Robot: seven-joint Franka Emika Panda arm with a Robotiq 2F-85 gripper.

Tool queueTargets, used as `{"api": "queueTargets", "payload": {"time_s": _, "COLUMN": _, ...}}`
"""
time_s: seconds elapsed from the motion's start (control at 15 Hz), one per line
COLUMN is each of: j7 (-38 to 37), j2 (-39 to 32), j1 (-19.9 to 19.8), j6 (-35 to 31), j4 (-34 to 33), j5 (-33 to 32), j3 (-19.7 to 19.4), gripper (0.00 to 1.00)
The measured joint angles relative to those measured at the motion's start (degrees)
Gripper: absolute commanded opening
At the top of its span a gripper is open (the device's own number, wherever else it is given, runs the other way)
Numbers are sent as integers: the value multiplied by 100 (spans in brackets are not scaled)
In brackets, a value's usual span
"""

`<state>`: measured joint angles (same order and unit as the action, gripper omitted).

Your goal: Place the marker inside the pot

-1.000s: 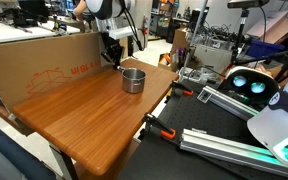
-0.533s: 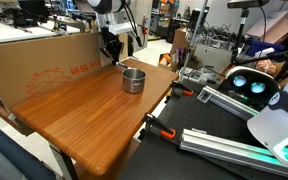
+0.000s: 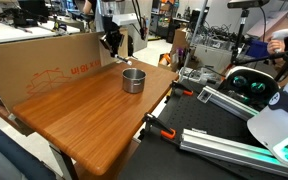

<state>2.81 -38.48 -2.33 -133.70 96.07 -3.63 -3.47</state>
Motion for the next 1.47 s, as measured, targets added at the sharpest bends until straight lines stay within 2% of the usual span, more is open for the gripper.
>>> {"api": "queueTargets", "payload": {"time_s": 0.33, "j7": 834, "j2": 1152, "j1": -420, "j6": -1233, "j4": 1474, "j5": 684, "j3": 440, "gripper": 5}}
{"api": "queueTargets", "payload": {"time_s": 0.6, "j7": 1878, "j2": 1769, "j1": -823, "j6": -2263, "j4": 2664, "j5": 1594, "j3": 1023, "gripper": 5}}
{"api": "queueTargets", "payload": {"time_s": 0.87, "j7": 2897, "j2": 2068, "j1": -1245, "j6": -3133, "j4": 3438, "j5": 2573, "j3": 1715, "gripper": 5}}
{"api": "queueTargets", "payload": {"time_s": 1.2, "j7": 3949, "j2": 2364, "j1": -1778, "j6": -3398, "j4": 3872, "j5": 3623, "j3": 2480, "gripper": 5}}
{"api": "queueTargets", "payload": {"time_s": 1.47, "j7": 4347, "j2": 2431, "j1": -1927, "j6": -3403, "j4": 4074, "j5": 3873, "j3": 2616, "gripper": 5}}
